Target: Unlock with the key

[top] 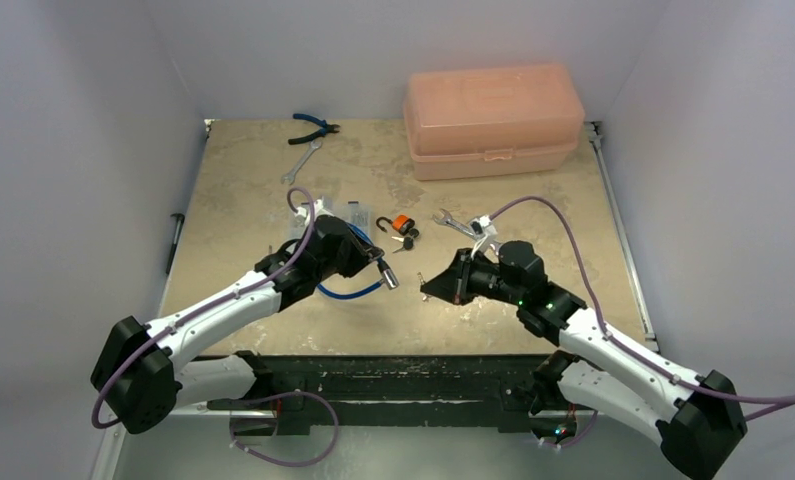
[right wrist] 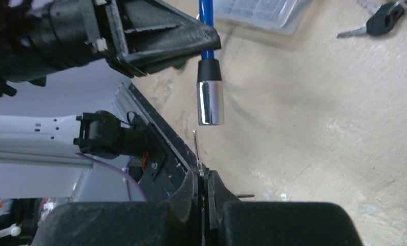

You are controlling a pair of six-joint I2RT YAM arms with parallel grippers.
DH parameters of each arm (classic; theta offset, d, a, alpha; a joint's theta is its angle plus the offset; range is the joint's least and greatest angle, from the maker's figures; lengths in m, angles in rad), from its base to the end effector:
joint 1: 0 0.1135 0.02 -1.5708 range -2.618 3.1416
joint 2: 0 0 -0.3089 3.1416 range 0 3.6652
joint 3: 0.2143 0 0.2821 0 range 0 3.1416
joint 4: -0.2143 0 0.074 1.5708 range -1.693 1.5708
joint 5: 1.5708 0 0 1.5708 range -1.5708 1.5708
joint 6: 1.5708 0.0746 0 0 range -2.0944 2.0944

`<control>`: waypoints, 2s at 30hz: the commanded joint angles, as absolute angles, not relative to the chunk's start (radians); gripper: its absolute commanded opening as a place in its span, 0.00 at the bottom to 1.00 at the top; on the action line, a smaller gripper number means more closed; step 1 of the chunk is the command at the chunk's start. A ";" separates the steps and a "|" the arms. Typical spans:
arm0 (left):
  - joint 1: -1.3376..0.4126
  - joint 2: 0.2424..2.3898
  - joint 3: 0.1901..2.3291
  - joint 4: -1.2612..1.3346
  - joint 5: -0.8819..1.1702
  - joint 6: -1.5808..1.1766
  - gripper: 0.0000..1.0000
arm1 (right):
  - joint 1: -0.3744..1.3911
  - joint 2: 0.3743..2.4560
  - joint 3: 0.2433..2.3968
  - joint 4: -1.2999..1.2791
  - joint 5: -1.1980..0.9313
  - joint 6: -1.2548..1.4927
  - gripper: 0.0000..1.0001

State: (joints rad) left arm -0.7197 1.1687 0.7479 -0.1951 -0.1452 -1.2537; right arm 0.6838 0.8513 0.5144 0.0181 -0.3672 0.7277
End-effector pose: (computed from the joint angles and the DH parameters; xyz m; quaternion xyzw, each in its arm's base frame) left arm 0.2296 -0.1869 0.2545 -0.2659 0.8457 -0.3468 0.3065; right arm 0.1635 0.1678 0.2663 -0.0894 0.7989 0.4862 0.3425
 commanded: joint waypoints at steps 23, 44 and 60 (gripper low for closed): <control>-0.705 1.129 0.760 -0.117 -0.110 -1.256 0.00 | 0.766 1.126 0.520 0.230 -0.405 0.741 0.00; -0.701 1.127 0.752 -0.112 -0.117 -1.265 0.00 | 0.779 1.152 0.526 0.250 -0.417 0.746 0.00; -0.700 1.131 0.748 -0.107 -0.111 -1.267 0.00 | 0.779 1.166 0.581 0.211 -0.380 0.713 0.00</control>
